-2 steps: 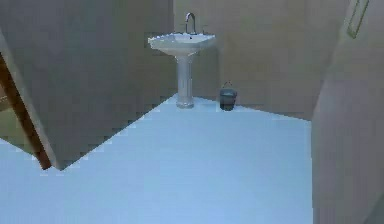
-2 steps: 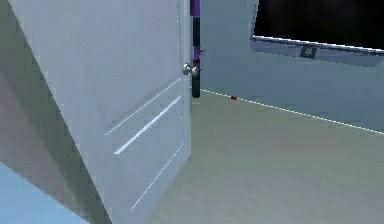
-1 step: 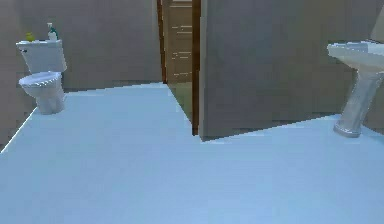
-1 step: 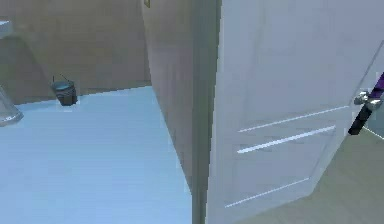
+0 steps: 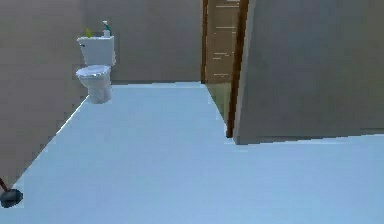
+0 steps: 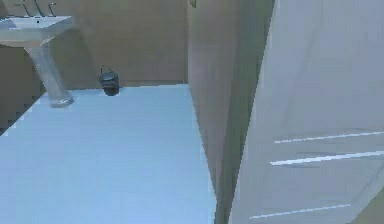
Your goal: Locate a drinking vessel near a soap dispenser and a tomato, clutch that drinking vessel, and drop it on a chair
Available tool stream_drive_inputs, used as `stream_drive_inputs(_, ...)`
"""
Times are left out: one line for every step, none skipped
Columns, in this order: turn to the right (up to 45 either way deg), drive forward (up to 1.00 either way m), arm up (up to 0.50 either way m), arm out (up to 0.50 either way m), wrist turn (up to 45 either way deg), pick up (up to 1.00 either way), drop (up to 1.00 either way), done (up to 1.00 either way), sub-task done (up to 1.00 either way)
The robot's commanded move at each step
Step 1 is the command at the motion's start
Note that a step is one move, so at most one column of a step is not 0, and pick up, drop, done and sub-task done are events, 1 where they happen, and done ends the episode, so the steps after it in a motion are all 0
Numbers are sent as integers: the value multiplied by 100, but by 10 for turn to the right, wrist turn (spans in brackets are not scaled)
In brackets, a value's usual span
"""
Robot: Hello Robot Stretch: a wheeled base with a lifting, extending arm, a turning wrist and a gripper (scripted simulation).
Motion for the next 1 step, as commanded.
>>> stream_drive_inputs(0, 100, 0, 0, 0, 0, 0, 0, 0)
